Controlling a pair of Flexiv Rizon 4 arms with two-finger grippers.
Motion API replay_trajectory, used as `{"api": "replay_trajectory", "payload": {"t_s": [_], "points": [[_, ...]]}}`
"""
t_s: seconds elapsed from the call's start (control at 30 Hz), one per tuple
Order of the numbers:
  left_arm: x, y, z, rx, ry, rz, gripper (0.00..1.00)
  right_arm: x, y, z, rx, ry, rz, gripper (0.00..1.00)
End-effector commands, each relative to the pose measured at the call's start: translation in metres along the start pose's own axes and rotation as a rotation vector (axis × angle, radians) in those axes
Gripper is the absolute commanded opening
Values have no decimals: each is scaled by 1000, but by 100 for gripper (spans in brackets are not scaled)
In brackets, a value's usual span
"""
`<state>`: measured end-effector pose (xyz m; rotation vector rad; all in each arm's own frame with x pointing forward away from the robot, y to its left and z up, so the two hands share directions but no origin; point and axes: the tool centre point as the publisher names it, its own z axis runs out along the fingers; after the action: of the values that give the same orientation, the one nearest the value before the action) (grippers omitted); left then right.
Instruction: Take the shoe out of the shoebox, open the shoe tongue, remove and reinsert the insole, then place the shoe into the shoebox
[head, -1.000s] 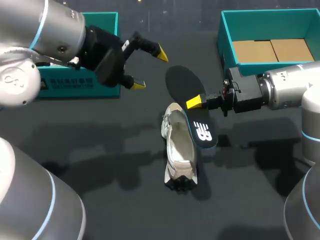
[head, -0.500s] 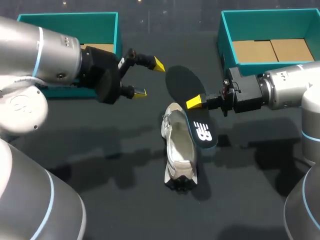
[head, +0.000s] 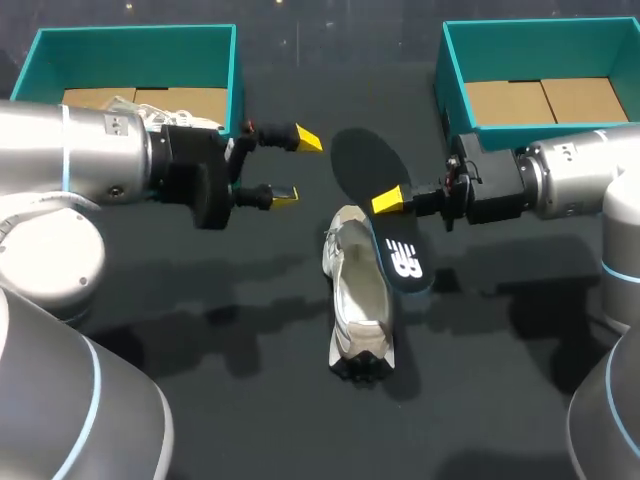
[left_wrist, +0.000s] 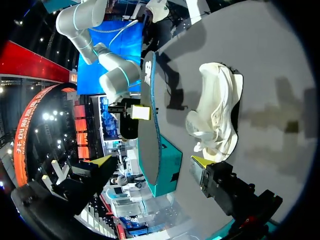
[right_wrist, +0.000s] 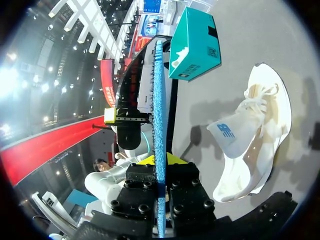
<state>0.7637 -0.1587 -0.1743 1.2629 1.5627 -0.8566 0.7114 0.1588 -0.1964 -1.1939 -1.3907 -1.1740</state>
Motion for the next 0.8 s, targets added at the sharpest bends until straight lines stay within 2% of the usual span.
{"api": "replay_trajectory", "payload": {"t_s": [0.03,0.37,0.4,0.57,0.63,0.73,0.8], "points": [[7,0,17,-3,-111,-14,100,-4,-4,8,-38,30,14,0],[6,-7,35,38,-172,-78,100,1,-10,18,-127,73,46,0],[6,-7,38,38,-171,-76,96,2,-10,19,-130,78,46,0],[9,-7,45,50,-164,-84,93,7,-13,21,-150,86,37,0],[10,-9,47,59,-166,-96,86,8,-14,20,-160,89,34,0],[11,-12,49,69,-169,-100,87,9,-14,20,-168,89,33,0],[11,-13,50,73,-174,-104,79,10,-14,20,-170,91,31,0]]}}
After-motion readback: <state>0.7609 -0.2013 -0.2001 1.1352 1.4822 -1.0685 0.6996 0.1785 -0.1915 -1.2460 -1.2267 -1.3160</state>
